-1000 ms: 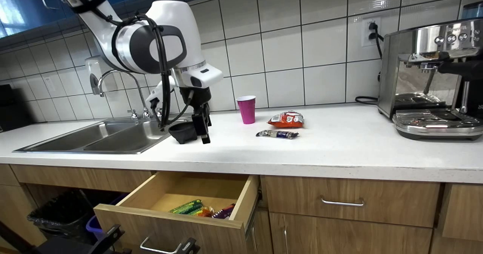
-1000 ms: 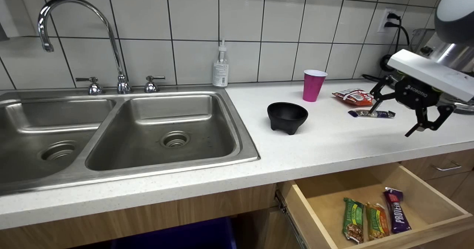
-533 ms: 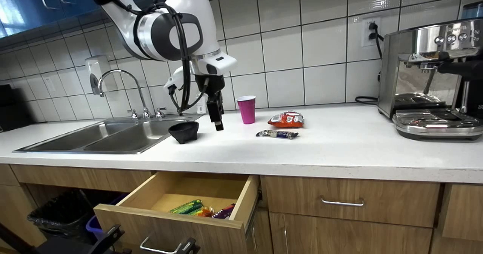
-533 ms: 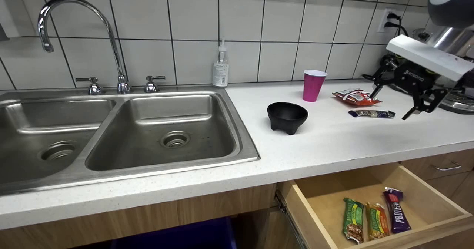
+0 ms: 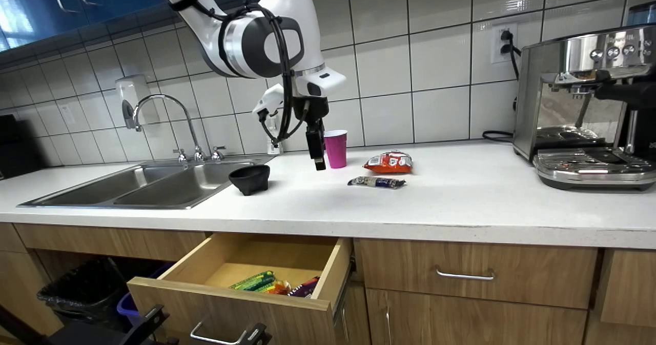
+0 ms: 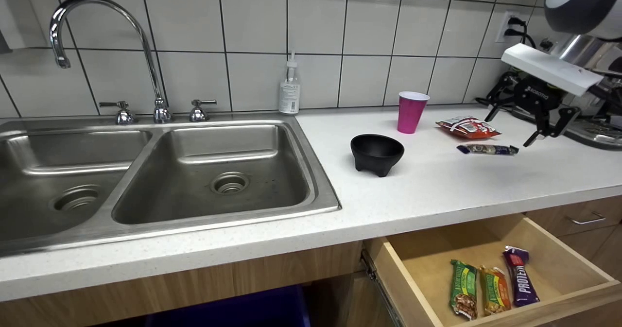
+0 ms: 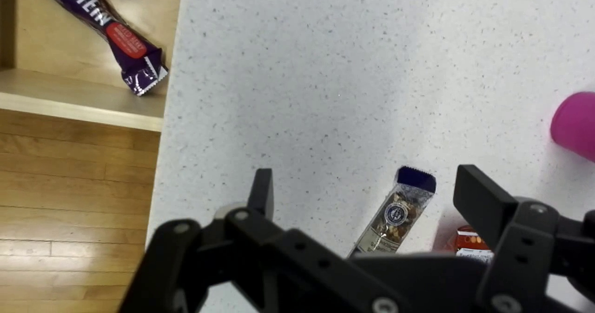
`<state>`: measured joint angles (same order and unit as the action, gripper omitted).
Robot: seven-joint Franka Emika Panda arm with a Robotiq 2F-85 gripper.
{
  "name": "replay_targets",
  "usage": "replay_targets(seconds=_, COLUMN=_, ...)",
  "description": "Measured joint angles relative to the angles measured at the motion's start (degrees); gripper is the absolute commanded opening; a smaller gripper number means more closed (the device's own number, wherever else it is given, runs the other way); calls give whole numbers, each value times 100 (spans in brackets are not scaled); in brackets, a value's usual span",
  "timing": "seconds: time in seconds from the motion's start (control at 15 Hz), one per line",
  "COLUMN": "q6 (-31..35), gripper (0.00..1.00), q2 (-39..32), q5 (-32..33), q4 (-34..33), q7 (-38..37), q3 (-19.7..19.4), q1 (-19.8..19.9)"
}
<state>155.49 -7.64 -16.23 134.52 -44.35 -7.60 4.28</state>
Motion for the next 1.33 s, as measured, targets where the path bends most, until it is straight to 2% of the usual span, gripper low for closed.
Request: replay_targets(seconds=1.33, q6=-922, gripper=100, q2=-1817, q5=-55, q4=-2276, q7=-23, q3=-240, q1=226)
